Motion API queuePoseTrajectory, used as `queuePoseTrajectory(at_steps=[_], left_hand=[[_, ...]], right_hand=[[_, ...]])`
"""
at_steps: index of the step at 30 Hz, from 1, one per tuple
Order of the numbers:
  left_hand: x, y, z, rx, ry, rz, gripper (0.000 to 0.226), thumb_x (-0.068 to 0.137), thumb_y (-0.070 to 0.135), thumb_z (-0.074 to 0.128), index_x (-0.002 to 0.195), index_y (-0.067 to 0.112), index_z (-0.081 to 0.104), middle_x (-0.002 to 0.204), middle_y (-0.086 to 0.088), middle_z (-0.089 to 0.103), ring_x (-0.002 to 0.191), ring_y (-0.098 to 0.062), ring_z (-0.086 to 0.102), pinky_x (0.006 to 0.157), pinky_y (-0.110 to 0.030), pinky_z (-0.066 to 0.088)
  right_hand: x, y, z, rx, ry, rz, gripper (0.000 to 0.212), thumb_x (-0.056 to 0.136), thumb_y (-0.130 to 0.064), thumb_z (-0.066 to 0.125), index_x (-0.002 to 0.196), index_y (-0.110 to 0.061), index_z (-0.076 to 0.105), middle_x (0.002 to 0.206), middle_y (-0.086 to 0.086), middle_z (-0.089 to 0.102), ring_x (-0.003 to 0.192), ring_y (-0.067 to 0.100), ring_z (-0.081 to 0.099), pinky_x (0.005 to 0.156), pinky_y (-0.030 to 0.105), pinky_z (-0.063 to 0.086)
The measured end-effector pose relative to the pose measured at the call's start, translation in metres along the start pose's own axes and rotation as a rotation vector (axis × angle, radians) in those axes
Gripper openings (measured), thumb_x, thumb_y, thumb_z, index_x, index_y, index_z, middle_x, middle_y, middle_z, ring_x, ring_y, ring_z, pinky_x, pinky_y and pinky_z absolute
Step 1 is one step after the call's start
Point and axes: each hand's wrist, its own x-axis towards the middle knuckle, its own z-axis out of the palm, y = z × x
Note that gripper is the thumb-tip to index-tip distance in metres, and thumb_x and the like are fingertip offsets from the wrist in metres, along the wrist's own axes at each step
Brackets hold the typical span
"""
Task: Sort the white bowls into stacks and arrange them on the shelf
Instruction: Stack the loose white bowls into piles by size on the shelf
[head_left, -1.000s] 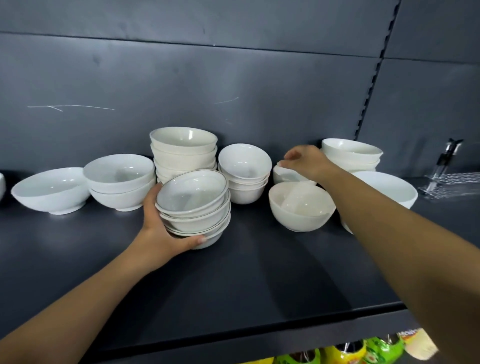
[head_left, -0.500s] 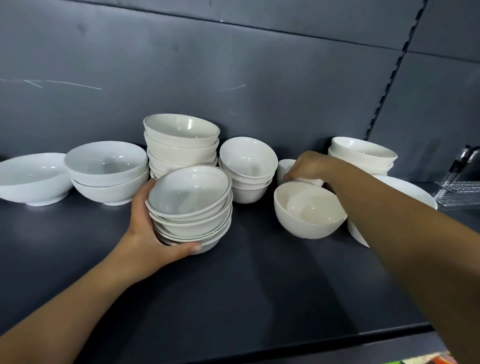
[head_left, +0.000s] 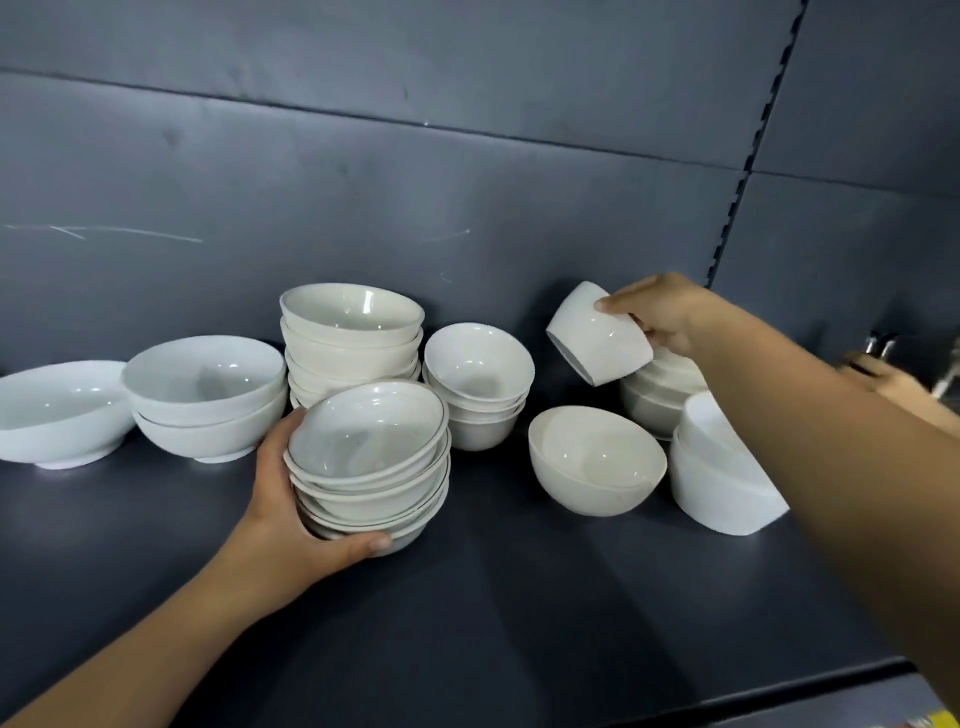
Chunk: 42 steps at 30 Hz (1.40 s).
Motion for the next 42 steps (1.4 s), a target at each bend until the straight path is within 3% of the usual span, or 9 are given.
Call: queuePoseTrajectory(at_steps=[3,6,11,17,20,26,33,39,42], left_hand=[[0.0,-0.003,0.001,0.005,0.01,0.004,0.106,0.04,0.034,0.087,0.121,0.043,0.019,0.115,0.036,0.025,0.095,0.037,0.034,0.076,0.01,0.026],[-0.003,-0.001,0.002,0.046,-0.004,-0.065,0.129,0.049,0.011,0.088,0.141,0.032,-0.001,0.112,0.043,0.017,0.111,0.019,0.029,0.09,-0.003,0.022],[-0.003,0.0,-0.012,-0.051,-0.083,-0.193,0.152,0.025,0.052,0.088,0.141,0.044,-0.01,0.131,0.026,0.028,0.123,0.001,0.034,0.102,-0.025,0.028],[-0.01,0.028,0.001,0.125,0.074,0.043,0.117,0.036,0.053,0.071,0.138,0.038,0.017,0.131,0.037,0.03,0.123,0.013,0.031,0.107,-0.015,0.025],[-0.013,0.044,0.011,0.354,0.145,0.223,0.104,0.051,0.063,0.055,0.141,0.015,0.031,0.143,0.008,0.03,0.134,-0.005,0.022,0.109,-0.017,0.016],[-0.005,0.084,0.081,0.346,-0.027,0.463,0.062,0.075,0.049,0.052,0.117,0.004,0.06,0.123,0.003,0.049,0.122,-0.009,0.038,0.102,-0.003,0.018],[0.017,0.098,0.192,0.318,-0.322,0.224,0.067,0.083,0.037,0.063,0.139,0.013,0.035,0.147,0.0,0.036,0.134,-0.013,0.031,0.097,-0.011,0.017],[0.04,0.102,0.237,0.5,-0.272,0.211,0.075,0.075,0.044,0.069,0.131,0.007,0.035,0.132,-0.01,0.046,0.124,-0.024,0.038,0.099,-0.029,0.032],[0.041,0.104,0.243,0.691,-0.268,0.208,0.089,0.078,0.05,0.064,0.141,0.006,0.019,0.146,-0.009,0.031,0.14,-0.024,0.017,0.111,-0.034,0.016]], right_hand=[[-0.019,-0.016,-0.016,0.06,0.068,-0.055,0.01,0.081,-0.016,0.068,0.088,-0.011,0.064,0.104,0.014,0.065,0.101,0.031,0.061,0.095,0.044,0.048],[-0.042,-0.021,-0.029,0.142,0.036,-0.164,0.007,0.081,-0.016,0.068,0.076,-0.015,0.063,0.078,0.004,0.063,0.075,0.022,0.061,0.069,0.034,0.053],[-0.079,-0.011,-0.046,-0.246,0.101,-0.423,0.025,0.085,-0.02,0.063,0.087,0.005,0.067,0.087,0.022,0.066,0.069,0.03,0.047,0.08,0.04,0.049],[-0.115,0.033,-0.07,-0.626,0.112,-0.588,0.032,0.087,-0.013,0.059,0.078,0.016,0.053,0.068,0.029,0.045,0.061,0.005,0.026,0.054,0.02,0.025],[-0.122,0.054,-0.073,-0.71,0.118,-0.615,0.031,0.087,-0.011,0.06,0.071,0.015,0.052,0.06,0.016,0.033,0.058,0.007,0.025,0.053,0.015,0.029],[-0.121,0.074,-0.081,-0.802,0.188,-0.585,0.028,0.088,-0.012,0.057,0.076,0.013,0.058,0.06,0.019,0.043,0.061,0.022,0.033,0.058,0.032,0.026],[-0.119,0.086,-0.082,-0.854,0.158,-0.442,0.027,0.093,-0.021,0.05,0.087,0.003,0.061,0.071,0.012,0.053,0.082,0.03,0.052,0.058,0.014,0.034],[-0.108,0.099,-0.084,-0.843,0.086,-0.363,0.028,0.092,-0.025,0.05,0.068,-0.013,0.055,0.062,-0.003,0.046,0.076,0.024,0.044,0.065,0.029,0.034],[-0.1,0.108,-0.088,-0.794,0.046,-0.4,0.023,0.091,-0.024,0.052,0.078,-0.006,0.059,0.069,0.002,0.055,0.079,0.026,0.049,0.072,0.031,0.043]])
